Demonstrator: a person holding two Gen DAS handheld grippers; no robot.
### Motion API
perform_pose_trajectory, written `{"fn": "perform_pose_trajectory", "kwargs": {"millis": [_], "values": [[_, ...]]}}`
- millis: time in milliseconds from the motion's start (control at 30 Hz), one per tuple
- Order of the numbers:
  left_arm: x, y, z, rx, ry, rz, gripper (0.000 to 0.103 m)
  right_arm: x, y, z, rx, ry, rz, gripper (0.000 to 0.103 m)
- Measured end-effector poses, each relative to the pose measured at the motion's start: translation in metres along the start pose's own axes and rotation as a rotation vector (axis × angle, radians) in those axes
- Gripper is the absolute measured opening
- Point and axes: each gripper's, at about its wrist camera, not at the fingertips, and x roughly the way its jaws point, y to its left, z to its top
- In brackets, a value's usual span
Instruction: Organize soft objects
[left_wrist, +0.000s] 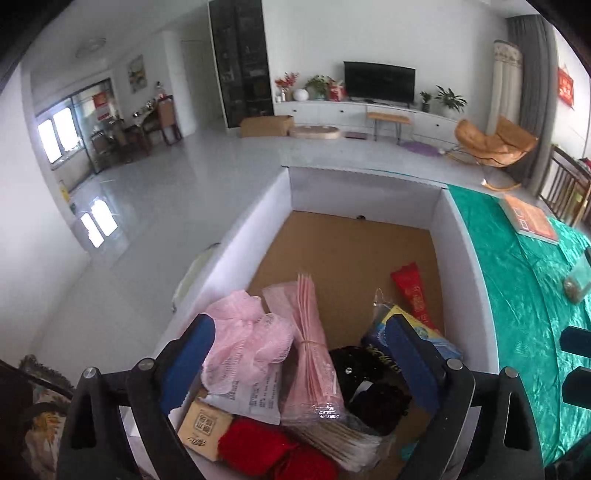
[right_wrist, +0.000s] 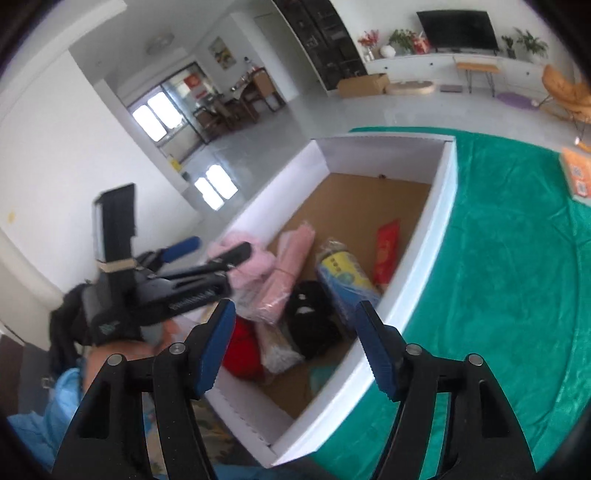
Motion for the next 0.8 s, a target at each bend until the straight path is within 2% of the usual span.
{"fn": "perform_pose_trajectory", "kwargs": {"millis": [67,133,233,333,567,800], "values": [[-0.007,-0.004,0.000,0.005,-0.010,0.028,0.094,-0.005,-0.002,-0.002,-0.012,0.005,-0.052,0.071],[-0.016,-0.008,-0.002,-0.002,-0.016,0.051,0.102,-0.009,0.001,-0.005,-0.036,0.005,-0.110,0.072],[-0.025,-0.012,-0.006,-0.031,-0.020,0.083,0.103,-0.014,0.004,-0.014,-0.082,0.004,-0.202,0.074],[-0.035,-0.012,-0.013,-0.059,-0.011,0.073,0.103,-0.013,0.010,-0.022,-0.107,0.017,-0.241,0.074],[-0.052,-0.016,-0.023,-0.038,-0.020,0.126,0.103,-0.014,0.027,-0.024,-0.148,0.043,-0.306,0.074],[-0.053,-0.009,-0.029,-0.058,0.030,0.114,0.103,-0.004,0.041,-0.024,-0.202,0.064,-0.353,0.074]]}}
